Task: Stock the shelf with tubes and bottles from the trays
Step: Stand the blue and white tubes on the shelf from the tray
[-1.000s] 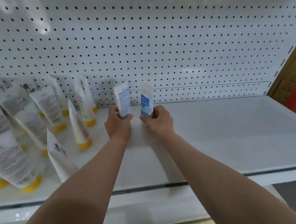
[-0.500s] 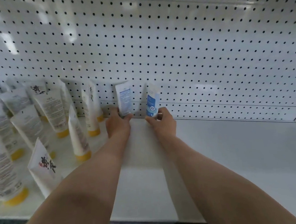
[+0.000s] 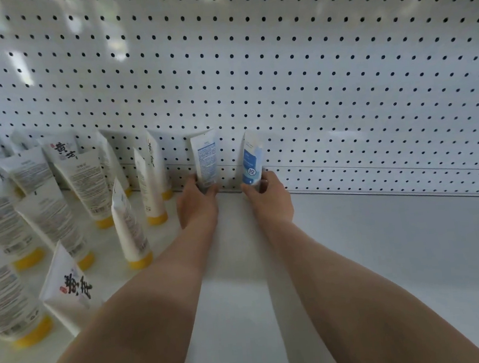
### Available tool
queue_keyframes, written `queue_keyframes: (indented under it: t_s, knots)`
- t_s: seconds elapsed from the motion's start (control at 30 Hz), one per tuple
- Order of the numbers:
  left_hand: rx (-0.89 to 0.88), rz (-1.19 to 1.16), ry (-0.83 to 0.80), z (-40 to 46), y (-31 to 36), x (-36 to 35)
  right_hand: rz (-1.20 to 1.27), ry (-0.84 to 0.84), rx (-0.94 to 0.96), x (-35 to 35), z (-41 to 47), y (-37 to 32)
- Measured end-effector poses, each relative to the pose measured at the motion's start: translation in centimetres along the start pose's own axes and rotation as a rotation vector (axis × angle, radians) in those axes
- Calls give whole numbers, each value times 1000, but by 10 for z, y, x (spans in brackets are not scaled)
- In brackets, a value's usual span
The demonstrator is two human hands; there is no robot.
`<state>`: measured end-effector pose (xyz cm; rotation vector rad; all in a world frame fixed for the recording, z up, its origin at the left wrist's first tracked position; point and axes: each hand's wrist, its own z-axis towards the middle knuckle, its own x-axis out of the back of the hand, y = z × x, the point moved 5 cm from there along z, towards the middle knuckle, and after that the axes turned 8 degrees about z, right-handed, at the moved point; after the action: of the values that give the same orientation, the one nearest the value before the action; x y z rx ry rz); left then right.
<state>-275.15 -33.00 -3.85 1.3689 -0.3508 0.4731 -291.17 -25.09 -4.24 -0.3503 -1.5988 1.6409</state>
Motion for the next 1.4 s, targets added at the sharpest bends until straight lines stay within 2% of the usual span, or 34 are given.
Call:
queue_keyframes:
  t_s: [1.1,1.4]
  knots:
    - [-16,-30,-56,-3,-1,1,-39,9,23,3,-3,1]
    - [34,-58,-79,-4,-3,-2,-39,6,4,2,-4,3]
